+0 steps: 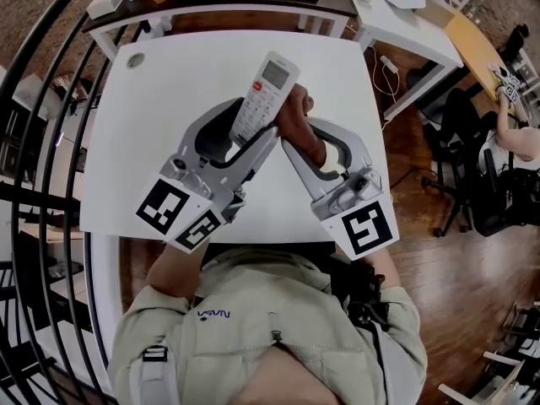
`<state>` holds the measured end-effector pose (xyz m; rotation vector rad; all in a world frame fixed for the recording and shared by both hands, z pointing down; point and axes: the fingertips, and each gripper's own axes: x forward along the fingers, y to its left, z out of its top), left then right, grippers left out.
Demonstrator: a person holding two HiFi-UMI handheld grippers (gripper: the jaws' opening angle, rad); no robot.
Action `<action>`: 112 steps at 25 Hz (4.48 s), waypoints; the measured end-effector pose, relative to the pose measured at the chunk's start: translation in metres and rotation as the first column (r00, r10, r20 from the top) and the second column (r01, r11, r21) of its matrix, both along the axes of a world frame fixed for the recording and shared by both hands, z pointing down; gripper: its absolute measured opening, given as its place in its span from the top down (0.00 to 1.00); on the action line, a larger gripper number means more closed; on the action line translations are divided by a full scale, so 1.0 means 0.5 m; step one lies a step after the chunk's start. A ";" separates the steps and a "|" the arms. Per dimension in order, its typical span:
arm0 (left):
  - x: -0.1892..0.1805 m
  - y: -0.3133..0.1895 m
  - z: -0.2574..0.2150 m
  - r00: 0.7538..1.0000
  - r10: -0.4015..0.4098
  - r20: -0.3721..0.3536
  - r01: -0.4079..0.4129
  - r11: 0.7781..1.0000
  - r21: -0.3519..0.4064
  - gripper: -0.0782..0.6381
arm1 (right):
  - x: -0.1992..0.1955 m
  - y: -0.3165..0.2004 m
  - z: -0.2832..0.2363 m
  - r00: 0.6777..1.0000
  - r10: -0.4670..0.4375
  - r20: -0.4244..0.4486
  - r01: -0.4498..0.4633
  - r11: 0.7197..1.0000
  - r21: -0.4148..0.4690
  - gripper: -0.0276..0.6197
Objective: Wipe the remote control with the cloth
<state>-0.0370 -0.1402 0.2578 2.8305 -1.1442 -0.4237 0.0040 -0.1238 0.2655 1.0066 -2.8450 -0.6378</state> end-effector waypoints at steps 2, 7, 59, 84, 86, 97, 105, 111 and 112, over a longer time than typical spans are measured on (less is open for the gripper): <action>-0.001 0.001 -0.004 1.000 -0.003 -0.005 0.003 1.000 0.005 0.55 | -0.010 0.011 0.013 0.999 -0.029 -0.021 0.029 1.000 -0.011 0.79; -0.003 0.000 0.000 1.000 -0.011 -0.008 0.011 1.000 0.004 0.55 | -0.025 0.026 0.042 0.995 -0.071 -0.075 0.069 0.997 -0.035 0.79; -0.009 0.020 -0.032 0.996 0.043 -0.073 -0.040 0.998 0.047 0.55 | -0.054 0.045 0.045 0.994 -0.104 -0.045 0.103 0.994 -0.037 0.79; 0.021 -0.006 0.034 0.698 -0.475 0.536 0.263 0.866 0.425 0.55 | -0.033 0.035 0.008 0.944 0.111 -0.311 -0.040 0.973 0.226 0.79; 0.021 -0.006 0.044 0.699 -0.479 0.531 0.272 0.865 0.422 0.55 | -0.042 0.042 0.013 0.933 0.093 -0.348 -0.008 0.971 0.239 0.79; 0.052 -0.003 0.078 0.647 -0.480 0.593 0.221 0.862 0.457 0.55 | 0.050 -0.043 -0.077 0.948 0.288 -0.138 -0.250 0.937 0.243 0.79; 0.060 -0.014 0.094 0.620 -0.481 0.620 0.213 0.864 0.456 0.55 | -0.030 -0.014 0.017 0.927 0.145 -0.347 -0.089 0.981 0.172 0.79; 0.018 -0.030 0.115 0.626 -0.478 0.616 0.241 0.870 0.430 0.55 | -0.076 -0.017 0.049 0.938 0.095 -0.333 -0.057 0.991 0.123 0.79; 0.008 -0.033 0.119 0.624 -0.480 0.617 0.253 0.871 0.421 0.55 | -0.079 -0.024 0.048 0.944 0.093 -0.318 -0.056 0.991 0.121 0.79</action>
